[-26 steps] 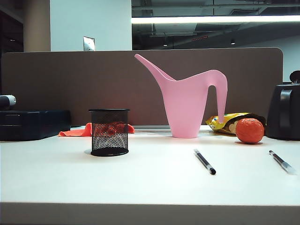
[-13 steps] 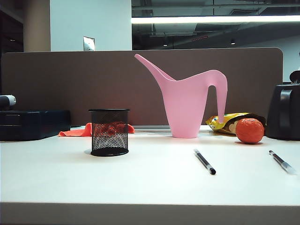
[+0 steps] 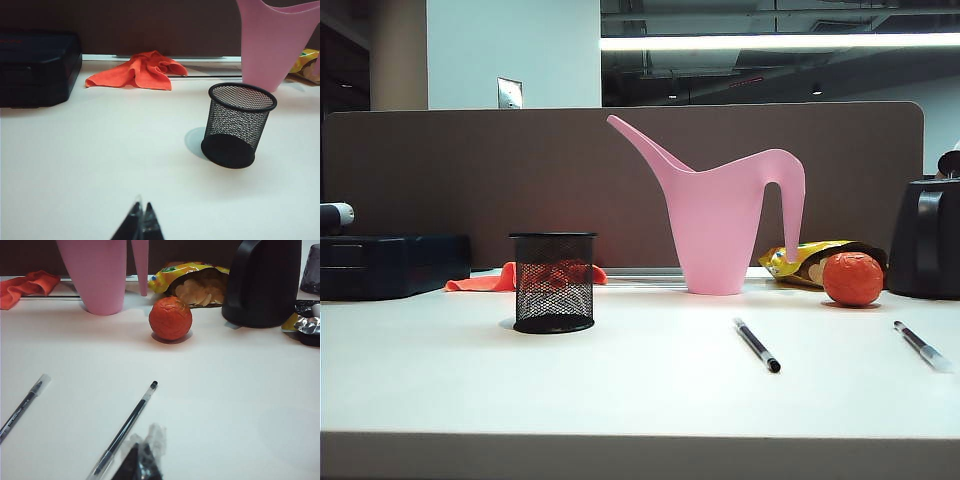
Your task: Pick up a few water-based pens and put them in the pen basket.
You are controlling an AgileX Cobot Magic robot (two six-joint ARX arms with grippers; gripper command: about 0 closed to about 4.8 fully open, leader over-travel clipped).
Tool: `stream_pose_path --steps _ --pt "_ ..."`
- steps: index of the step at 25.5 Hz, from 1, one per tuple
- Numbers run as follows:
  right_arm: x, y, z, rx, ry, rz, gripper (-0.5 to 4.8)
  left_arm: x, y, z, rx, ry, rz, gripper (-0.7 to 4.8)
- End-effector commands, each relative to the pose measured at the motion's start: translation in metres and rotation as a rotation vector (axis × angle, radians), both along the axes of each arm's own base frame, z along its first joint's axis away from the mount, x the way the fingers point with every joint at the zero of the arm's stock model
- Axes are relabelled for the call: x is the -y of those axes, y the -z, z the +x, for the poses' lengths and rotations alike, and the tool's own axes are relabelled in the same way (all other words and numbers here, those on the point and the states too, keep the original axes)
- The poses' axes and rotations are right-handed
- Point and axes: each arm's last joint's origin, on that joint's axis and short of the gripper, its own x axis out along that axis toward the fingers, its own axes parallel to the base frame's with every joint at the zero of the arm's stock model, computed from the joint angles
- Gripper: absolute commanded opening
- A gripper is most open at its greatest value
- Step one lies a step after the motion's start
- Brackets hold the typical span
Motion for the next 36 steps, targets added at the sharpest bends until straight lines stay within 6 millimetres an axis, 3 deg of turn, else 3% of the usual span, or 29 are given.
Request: stream_pose_path --steps 1,4,15,20,22,24,28,29,30,32,33,36 --pt "0.0 -0.003 0.0 0.024 0.001 0.012 -0.06 0.0 -0.002 0.0 0.016 0.001 0.006 -0.04" --pt "0.0 -0.007 -0.001 0.032 -0.016 0.019 -0.06 0.0 -0.002 0.0 0.015 0.001 0.005 -0.04" --pt "0.0 -0.05 -0.012 0.01 -0.03 0.058 -0.06 0.0 -0.002 0.0 0.015 0.009 0.002 -0.04" --pt "-0.003 -0.075 0.0 -0.112 -0.065 0.186 -0.06 0.006 -0.002 -0.002 0.015 0.237 -0.011 -0.05" --pt "-0.005 -0.083 0.009 -0.175 -0.102 0.206 -0.06 0.008 -0.002 -0.003 0.014 0.317 -0.015 -0.05" --pt "-0.012 -0.097 0.033 -0.296 -0.177 0.213 -0.06 0.01 -0.002 -0.005 0.014 0.397 -0.019 -0.05" --pt "-0.027 -0.108 0.066 -0.411 -0.241 0.201 -0.04 0.011 -0.002 -0.005 0.014 0.409 -0.019 -0.05" --pt "-0.033 -0.109 0.075 -0.442 -0.263 0.194 0.14 0.011 -0.002 -0.005 0.014 0.409 -0.019 -0.05" --pt "-0.044 -0.109 0.09 -0.491 -0.298 0.181 0.95 0.011 -0.002 -0.005 0.014 0.409 -0.019 -0.05" --pt "-0.055 -0.107 0.104 -0.539 -0.327 0.168 1.84 0.011 -0.002 -0.005 0.013 0.409 -0.019 -0.05" --pt "-0.062 -0.104 0.113 -0.571 -0.34 0.161 2.1 0.011 -0.002 -0.005 0.013 0.409 -0.02 -0.05" --pt "-0.079 -0.096 0.136 -0.649 -0.371 0.137 2.16 0.011 -0.002 -0.005 0.013 0.408 -0.019 -0.05"
